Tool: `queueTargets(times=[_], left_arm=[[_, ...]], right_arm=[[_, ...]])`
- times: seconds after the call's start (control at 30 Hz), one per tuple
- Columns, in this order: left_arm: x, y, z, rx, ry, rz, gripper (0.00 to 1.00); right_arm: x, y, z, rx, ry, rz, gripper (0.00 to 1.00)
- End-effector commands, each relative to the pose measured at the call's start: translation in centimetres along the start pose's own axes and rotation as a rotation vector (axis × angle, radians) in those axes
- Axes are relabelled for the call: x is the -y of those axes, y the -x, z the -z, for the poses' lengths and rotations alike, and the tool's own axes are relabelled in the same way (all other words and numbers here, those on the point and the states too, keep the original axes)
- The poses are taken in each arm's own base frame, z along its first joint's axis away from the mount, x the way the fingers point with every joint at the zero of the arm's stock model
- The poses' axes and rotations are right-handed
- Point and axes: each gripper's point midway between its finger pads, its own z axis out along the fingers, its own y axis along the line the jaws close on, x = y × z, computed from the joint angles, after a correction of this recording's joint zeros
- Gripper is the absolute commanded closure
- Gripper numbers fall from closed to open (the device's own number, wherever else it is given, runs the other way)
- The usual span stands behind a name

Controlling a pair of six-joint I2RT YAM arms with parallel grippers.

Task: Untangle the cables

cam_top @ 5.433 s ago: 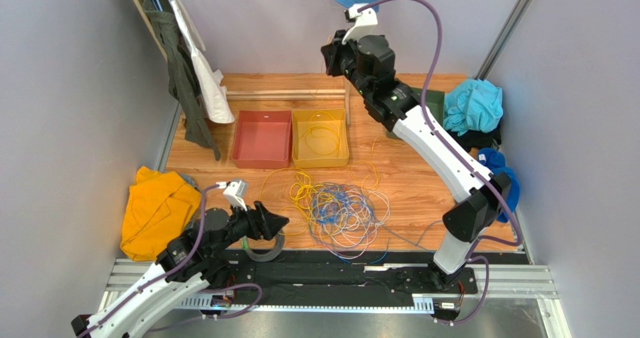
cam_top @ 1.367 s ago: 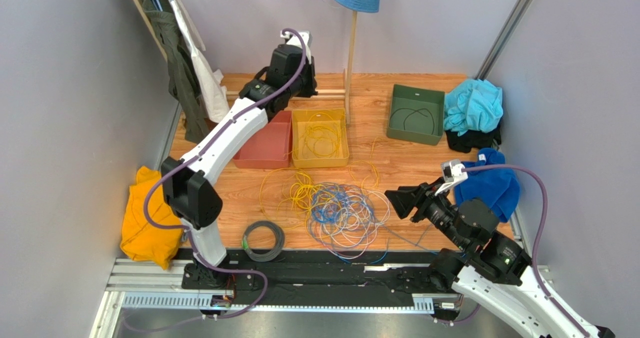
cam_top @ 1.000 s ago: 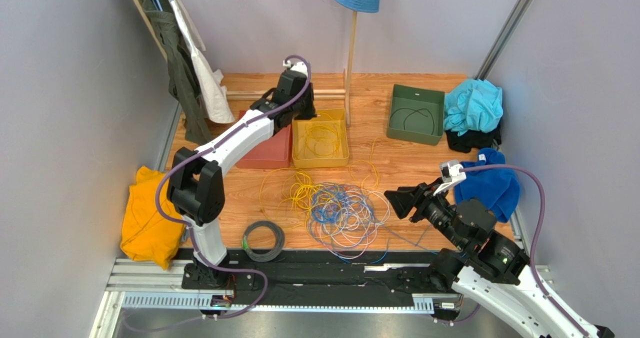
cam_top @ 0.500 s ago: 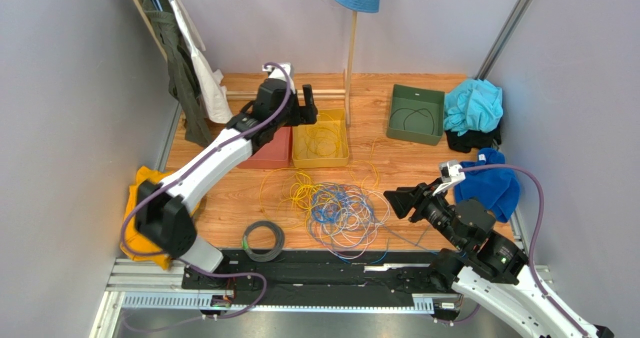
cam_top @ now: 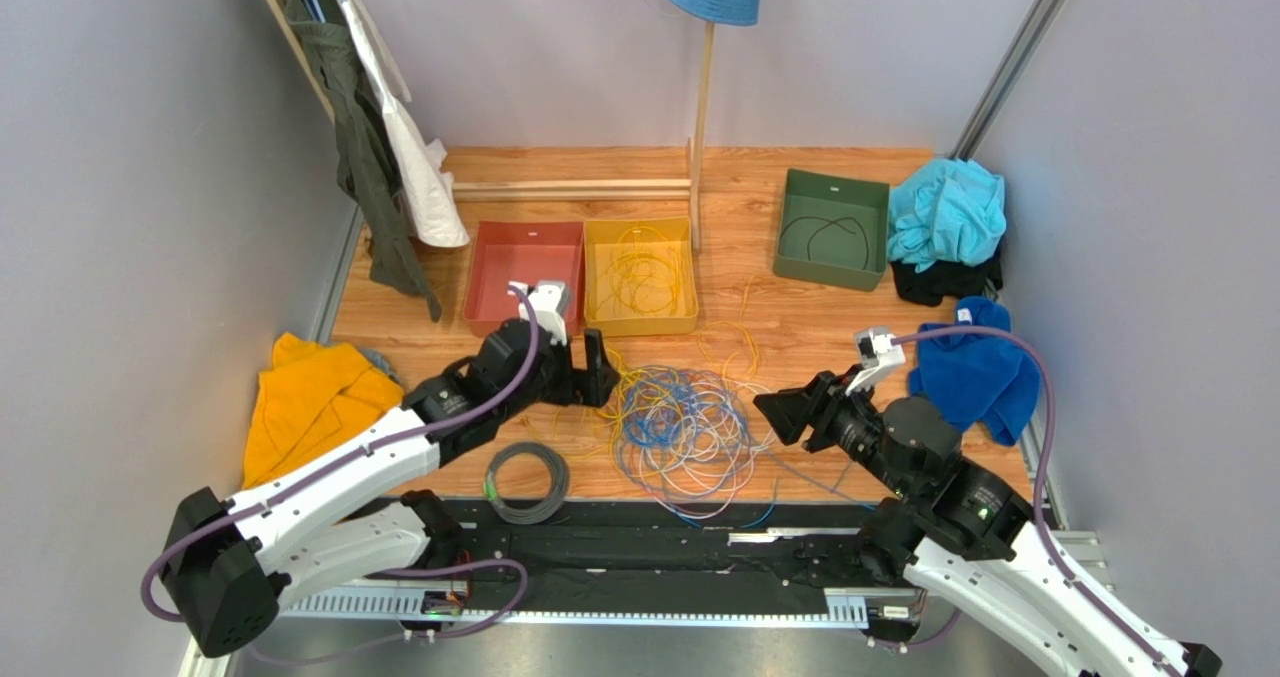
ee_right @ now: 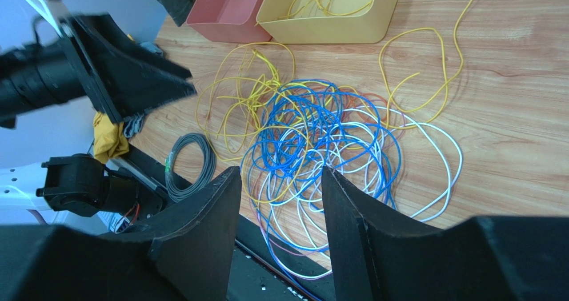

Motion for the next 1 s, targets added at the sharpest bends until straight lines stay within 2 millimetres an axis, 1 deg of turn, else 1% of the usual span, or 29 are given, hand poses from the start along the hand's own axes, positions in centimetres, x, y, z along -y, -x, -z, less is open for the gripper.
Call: queueTargets(times=[0.0, 0.13, 0.2, 0.23, 0.27, 0.3, 0.33, 0.37, 0.43, 0.53, 0.57, 0.6, 0.63, 0.67, 0.7, 0.8, 0.83, 0.9, 0.93, 0.97], left_arm=[[-0.3, -0.7, 1.3, 0.048, -0.028, 0.038, 0.01], [-0.6, -2.0, 1.0, 0.027, -0.037, 0.036, 0.01], [-0.6, -3.2, 0.5, -0.013, -0.049, 0.038, 0.05], [-0.1, -3.5, 0.3, -0.024, -0.080, 0.038, 0.08], [-0.2, -4.3, 0.0, -0.046, -0.086, 0.038, 0.17], [-0.2, -5.0, -0.4, -0.070, -0.087, 0.035, 0.23], [0.0, -5.4, -0.6, -0.083, -0.104, 0.036, 0.31], [-0.1, -5.9, -0.8, -0.098, -0.102, 0.033, 0.42], [-0.2, -6.6, -1.1, -0.132, -0.097, 0.026, 0.46], [-0.4, -6.5, -0.9, -0.137, -0.089, 0.010, 0.50], [-0.2, -6.0, -0.7, -0.125, -0.092, -0.005, 0.54], [0.0, -5.2, -0.3, -0.100, -0.100, -0.009, 0.61], [-0.2, -4.9, 0.1, -0.097, -0.084, -0.016, 0.79], [0.2, -3.7, 0.5, -0.074, -0.089, -0.029, 0.93], [0.4, -2.8, 1.0, -0.052, -0.091, -0.033, 1.00], [1.5, 0.3, 3.0, 0.001, -0.107, -0.064, 1.00], [2.2, 1.8, 4.0, 0.025, -0.117, -0.070, 1.00], [3.1, 4.3, 5.8, 0.086, -0.138, -0.083, 1.00], [3.8, 6.6, 7.4, 0.136, -0.148, -0.081, 1.00], [4.2, 7.9, 8.4, 0.170, -0.155, -0.093, 1.00]], right_arm=[[-1.0, 0.3, -0.3, 0.012, 0.038, -0.034, 0.49], [-0.8, -0.2, -0.5, -0.001, 0.032, -0.050, 0.49], [-0.7, -0.4, -0.6, -0.006, 0.029, -0.057, 0.49], [-0.6, -0.5, -0.7, -0.007, 0.028, -0.060, 0.49], [-0.5, -0.6, -0.7, -0.009, 0.024, -0.061, 0.49], [-0.4, -0.7, -0.8, -0.011, 0.021, -0.060, 0.49], [-0.4, -0.7, -0.8, -0.010, 0.019, -0.061, 0.49], [-0.3, -0.9, -0.9, -0.014, 0.014, -0.061, 0.49], [-0.2, -0.9, -0.9, -0.014, 0.012, -0.060, 0.50], [-0.3, -0.9, -1.0, -0.015, 0.016, -0.065, 0.50], [-0.3, -0.9, -1.0, -0.015, 0.013, -0.065, 0.50], [-0.4, -0.9, -0.9, -0.014, 0.018, -0.065, 0.50], [-0.3, -0.9, -0.9, -0.014, 0.017, -0.067, 0.50], [-0.3, -0.9, -1.0, -0.014, 0.017, -0.067, 0.50], [-0.4, -0.8, -0.9, -0.009, 0.018, -0.068, 0.50], [-0.4, -0.7, -0.8, -0.007, 0.022, -0.072, 0.50], [-0.6, -0.6, -0.7, -0.005, 0.027, -0.072, 0.50], [-0.6, -0.6, -0.6, -0.003, 0.030, -0.075, 0.51], [-0.7, -0.5, -0.5, 0.000, 0.033, -0.076, 0.51], [-0.8, -0.4, -0.4, 0.003, 0.037, -0.077, 0.51]])
